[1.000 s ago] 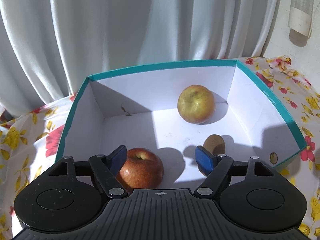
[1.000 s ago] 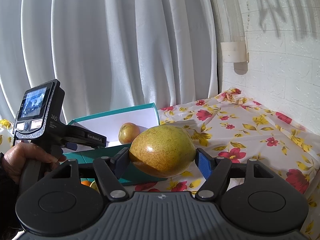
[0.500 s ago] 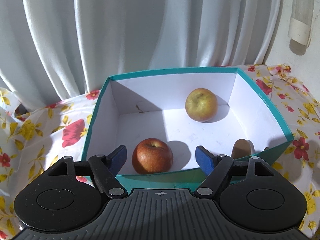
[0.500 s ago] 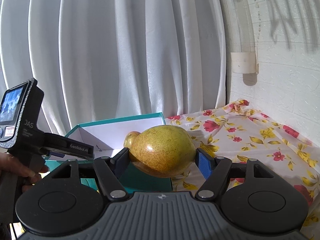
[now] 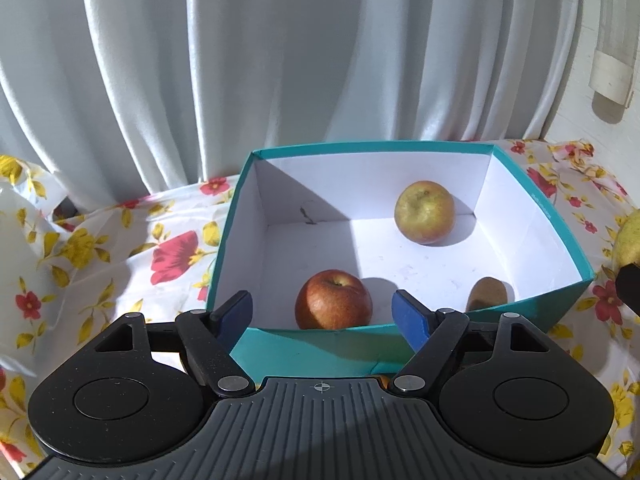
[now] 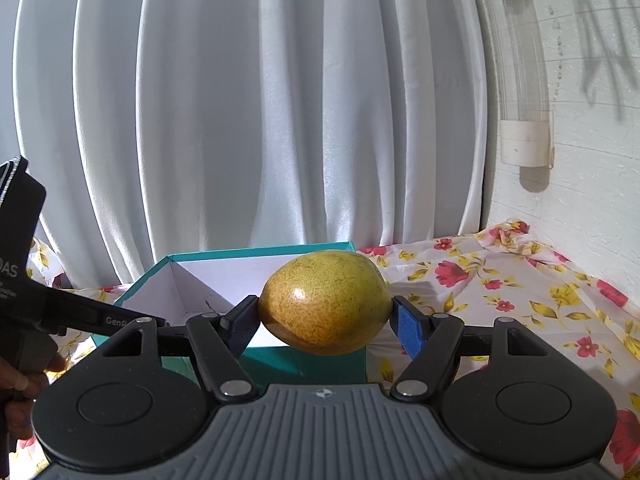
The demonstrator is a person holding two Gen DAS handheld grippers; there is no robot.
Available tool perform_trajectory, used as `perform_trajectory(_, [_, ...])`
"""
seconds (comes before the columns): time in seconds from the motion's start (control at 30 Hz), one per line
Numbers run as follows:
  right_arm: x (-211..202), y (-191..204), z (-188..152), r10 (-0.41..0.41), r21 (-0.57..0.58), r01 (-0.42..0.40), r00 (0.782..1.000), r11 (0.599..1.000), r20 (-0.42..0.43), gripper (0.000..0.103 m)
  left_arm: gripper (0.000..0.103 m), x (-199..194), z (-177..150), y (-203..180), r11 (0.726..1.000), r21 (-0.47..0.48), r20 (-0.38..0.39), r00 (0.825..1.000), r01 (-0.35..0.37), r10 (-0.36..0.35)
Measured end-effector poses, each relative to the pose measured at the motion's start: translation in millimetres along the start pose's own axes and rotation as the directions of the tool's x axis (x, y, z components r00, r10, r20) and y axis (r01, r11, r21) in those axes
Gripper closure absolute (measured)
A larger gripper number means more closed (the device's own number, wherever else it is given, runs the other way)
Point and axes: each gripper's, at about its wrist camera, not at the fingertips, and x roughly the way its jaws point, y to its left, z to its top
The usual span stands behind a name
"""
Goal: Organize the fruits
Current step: 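Lower the yellow-green pear into the teal box and open the right gripper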
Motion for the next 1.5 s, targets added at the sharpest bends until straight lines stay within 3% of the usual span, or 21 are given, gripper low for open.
perform_trajectory(0.53, [49.4,6.6,-9.5,-0.01,-0.03,0.008,0.997,1.0,-0.071,0.032,0.021,-23.5,-12.1,18.2,1.0,-0.02,0.004,1.0,0.002,-0.002])
perform_trajectory(1.03, [84.3,21.4,-13.4,-0.046,-0.138,0.032,0.994,0.99,-0.095,0.032,0.021,-21.8,-20.3,24.2,1.0,-0.02,-0.036,0.999,-0.006,0.005])
perform_trajectory(1.2, [88.7,33.1,-19.3,-0.07,-0.227,0.046,0.993,0.973,-0.096,0.032,0.02,-19.8,-22.0,24.2,1.0,-0.017,-0.044,0.999,-0.009,0.009])
perform_trajectory(1.5, [94.6,22.9,-17.2,-0.02,-0.131,0.0,0.989,0.991,-0.149,0.032,0.02,-17.7,-24.0,22.9,1.0,-0.01,-0.065,0.998,-0.01,0.009])
